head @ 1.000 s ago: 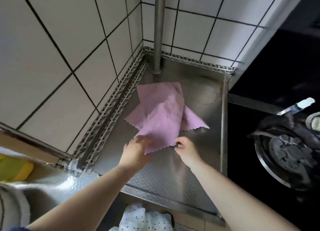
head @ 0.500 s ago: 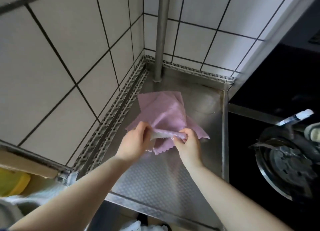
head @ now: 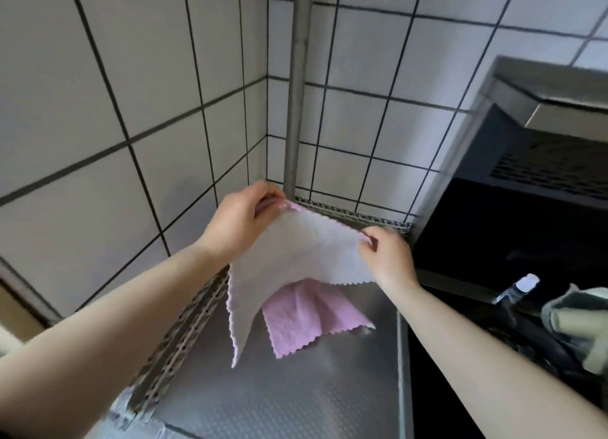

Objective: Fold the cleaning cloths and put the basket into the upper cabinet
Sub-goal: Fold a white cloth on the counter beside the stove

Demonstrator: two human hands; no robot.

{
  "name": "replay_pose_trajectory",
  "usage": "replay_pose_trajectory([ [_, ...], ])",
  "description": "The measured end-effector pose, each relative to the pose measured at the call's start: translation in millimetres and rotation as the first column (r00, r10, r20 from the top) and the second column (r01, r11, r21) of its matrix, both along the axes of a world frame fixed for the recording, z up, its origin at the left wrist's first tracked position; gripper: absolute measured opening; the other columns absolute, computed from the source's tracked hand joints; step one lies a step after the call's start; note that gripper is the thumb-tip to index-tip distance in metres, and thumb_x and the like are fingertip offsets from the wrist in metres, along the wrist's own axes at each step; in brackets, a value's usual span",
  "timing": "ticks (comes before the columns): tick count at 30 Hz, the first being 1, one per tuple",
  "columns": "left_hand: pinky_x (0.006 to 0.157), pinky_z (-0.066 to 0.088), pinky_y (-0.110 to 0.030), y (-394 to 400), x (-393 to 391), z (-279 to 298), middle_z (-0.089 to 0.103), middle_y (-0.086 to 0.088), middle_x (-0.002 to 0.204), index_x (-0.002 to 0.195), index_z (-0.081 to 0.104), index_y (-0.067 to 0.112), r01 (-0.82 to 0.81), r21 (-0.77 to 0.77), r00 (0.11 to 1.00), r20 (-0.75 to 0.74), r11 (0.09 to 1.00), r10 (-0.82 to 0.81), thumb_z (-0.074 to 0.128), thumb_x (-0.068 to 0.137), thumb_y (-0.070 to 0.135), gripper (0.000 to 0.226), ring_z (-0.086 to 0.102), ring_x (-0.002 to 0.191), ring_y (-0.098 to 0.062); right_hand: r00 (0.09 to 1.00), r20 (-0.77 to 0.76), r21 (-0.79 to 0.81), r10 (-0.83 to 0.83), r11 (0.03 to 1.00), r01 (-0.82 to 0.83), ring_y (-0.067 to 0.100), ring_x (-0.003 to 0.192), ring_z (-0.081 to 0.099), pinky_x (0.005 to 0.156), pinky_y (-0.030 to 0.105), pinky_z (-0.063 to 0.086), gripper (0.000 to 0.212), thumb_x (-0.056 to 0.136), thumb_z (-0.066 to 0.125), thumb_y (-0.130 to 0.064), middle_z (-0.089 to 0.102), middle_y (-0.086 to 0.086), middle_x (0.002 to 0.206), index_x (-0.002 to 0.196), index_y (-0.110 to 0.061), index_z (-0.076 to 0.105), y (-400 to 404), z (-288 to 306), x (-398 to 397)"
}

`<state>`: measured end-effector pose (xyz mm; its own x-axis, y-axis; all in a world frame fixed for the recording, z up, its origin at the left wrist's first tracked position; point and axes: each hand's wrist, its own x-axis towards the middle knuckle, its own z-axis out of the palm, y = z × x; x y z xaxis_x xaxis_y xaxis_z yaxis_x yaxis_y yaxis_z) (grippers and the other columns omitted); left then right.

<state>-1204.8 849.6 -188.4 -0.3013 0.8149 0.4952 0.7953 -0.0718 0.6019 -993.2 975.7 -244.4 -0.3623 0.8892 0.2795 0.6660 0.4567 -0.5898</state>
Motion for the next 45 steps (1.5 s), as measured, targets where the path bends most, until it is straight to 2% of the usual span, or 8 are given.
replay_pose_trajectory([
  [5,0.071,0.038,0.000,-5,-14,27,0.059,0.025,0.092,0.105,0.065,0.023,0.164,-0.196,0.983,-0.043,0.967,-0.176,0.064,0.087,0.018,0.019,0.055,0.083,0.016,1.000,0.017,0.124,0.015,0.992,-0.017,0.028,0.095,0.059,0.077,0.031,0.042,0.019,0.089,0.055,-0.016,0.064,0.006,0.104,0.106,-0.011,0.061,5,35,24],
  [10,0.074,0.041,-0.003,-16,-22,39,0.059,0.017,0.105,0.117,0.061,0.024,0.113,-0.262,0.984,-0.106,0.958,-0.145,0.058,0.088,0.006,0.035,0.057,0.095,-0.001,0.989,0.127,0.190,0.079,0.976,-0.103,0.024,0.102,0.060,0.082,0.025,0.040,0.020,0.089,0.059,-0.016,0.066,0.004,0.109,0.108,-0.011,0.066,13,52,50],
  [18,0.066,0.040,-0.028,-42,-12,29,0.065,-0.009,0.076,0.081,0.066,0.025,-0.004,-0.037,0.987,0.163,0.999,0.010,0.055,0.093,0.024,0.016,0.056,0.070,-0.025,0.963,-0.271,-0.042,0.014,0.999,-0.026,0.011,0.079,0.056,0.065,0.020,0.039,0.007,0.087,0.065,-0.020,0.062,-0.004,0.082,0.087,-0.014,0.066,-8,63,75],
  [21,0.069,0.041,-0.029,-60,-3,17,0.056,-0.004,0.076,0.083,0.063,0.007,0.022,-0.004,0.925,0.379,1.000,-0.019,0.056,0.090,0.038,0.033,0.051,0.071,-0.012,0.911,-0.413,-0.086,0.016,0.995,-0.056,0.008,0.066,0.047,0.059,0.016,0.037,0.015,0.088,0.062,-0.025,0.057,-0.002,0.074,0.083,-0.011,0.061,-27,62,86],
  [26,0.075,0.045,-0.039,-101,8,-26,0.059,-0.008,0.079,0.087,0.062,0.004,0.029,-0.071,0.873,0.487,0.997,0.009,0.055,0.079,0.065,0.062,0.053,0.074,-0.018,0.848,-0.528,-0.164,0.050,0.973,-0.160,0.002,0.057,0.039,0.056,0.017,0.031,0.014,0.090,0.061,-0.023,0.048,-0.005,0.066,0.076,-0.021,0.057,-70,29,104],
  [31,0.065,0.037,-0.032,-156,36,-106,0.051,-0.001,0.070,0.084,0.059,0.000,-0.011,-0.202,0.837,0.534,0.979,0.119,0.055,0.085,0.057,0.057,0.046,0.066,-0.014,0.894,-0.447,-0.348,0.033,0.914,-0.208,-0.006,0.059,0.048,0.055,0.013,0.035,0.013,0.090,0.061,-0.022,0.055,-0.006,0.071,0.078,-0.018,0.059,-125,-48,131],
  [37,0.056,0.032,-0.028,-222,72,-179,0.043,-0.004,0.066,0.080,0.055,-0.005,-0.081,-0.451,0.801,0.501,0.889,0.328,0.049,0.084,0.048,0.053,0.042,0.060,-0.016,0.963,-0.268,-0.604,-0.008,0.780,-0.162,0.009,0.057,0.041,0.056,0.024,0.031,0.010,0.093,0.055,-0.021,0.050,-0.001,0.067,0.084,-0.017,0.059,-179,-125,155],
  [45,0.058,0.034,-0.028,-222,77,-206,0.049,-0.004,0.066,0.075,0.058,0.006,-0.062,-0.605,0.779,0.468,0.793,0.417,0.050,0.093,0.039,0.039,0.045,0.060,-0.017,0.986,-0.129,-0.668,-0.100,0.744,-0.012,0.016,0.082,0.056,0.067,0.026,0.040,0.007,0.094,0.054,-0.021,0.064,0.002,0.089,0.090,-0.018,0.060,-179,-154,147],
])
